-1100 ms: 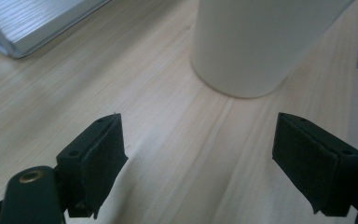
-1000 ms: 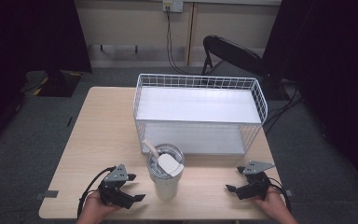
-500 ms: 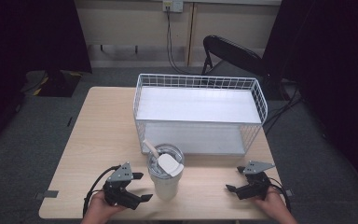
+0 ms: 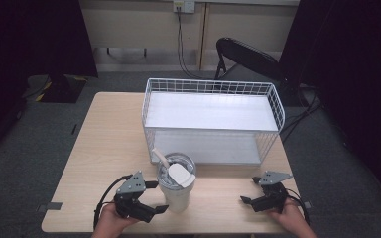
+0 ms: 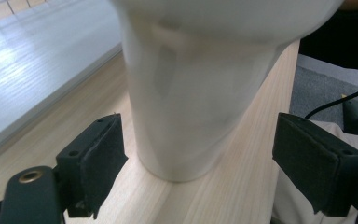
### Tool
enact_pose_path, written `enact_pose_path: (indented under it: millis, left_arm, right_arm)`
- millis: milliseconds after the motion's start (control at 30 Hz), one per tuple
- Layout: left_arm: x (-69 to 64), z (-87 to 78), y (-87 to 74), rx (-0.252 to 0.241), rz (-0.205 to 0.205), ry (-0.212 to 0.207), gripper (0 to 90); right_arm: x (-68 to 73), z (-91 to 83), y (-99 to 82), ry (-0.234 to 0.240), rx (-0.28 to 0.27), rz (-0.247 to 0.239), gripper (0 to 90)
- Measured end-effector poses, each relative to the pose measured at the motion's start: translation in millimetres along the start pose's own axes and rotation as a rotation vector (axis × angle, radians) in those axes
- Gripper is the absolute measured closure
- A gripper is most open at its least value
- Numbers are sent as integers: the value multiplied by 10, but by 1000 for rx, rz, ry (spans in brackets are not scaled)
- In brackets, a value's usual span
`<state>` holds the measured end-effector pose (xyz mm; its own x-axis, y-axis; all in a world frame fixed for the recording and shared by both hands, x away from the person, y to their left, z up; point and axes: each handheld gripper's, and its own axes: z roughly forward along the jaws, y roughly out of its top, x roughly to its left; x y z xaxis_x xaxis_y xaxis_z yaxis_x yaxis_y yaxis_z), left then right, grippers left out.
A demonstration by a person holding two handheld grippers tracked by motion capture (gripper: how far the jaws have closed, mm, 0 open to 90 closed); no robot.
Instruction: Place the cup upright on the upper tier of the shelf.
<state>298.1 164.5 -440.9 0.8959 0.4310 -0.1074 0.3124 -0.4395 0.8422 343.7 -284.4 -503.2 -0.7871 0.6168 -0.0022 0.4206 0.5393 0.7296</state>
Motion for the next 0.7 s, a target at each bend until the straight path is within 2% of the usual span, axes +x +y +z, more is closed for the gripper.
enact_pose_path:
  millis: [267, 700]
  left_arm:
    - [-34, 36, 53, -25, 16, -1, 161]
    - [-29, 90, 84, -64, 3, 3, 155]
  right_arm:
    - [0, 1, 0, 0, -1, -1, 110]
    - [0, 0, 0, 0, 0, 0, 110]
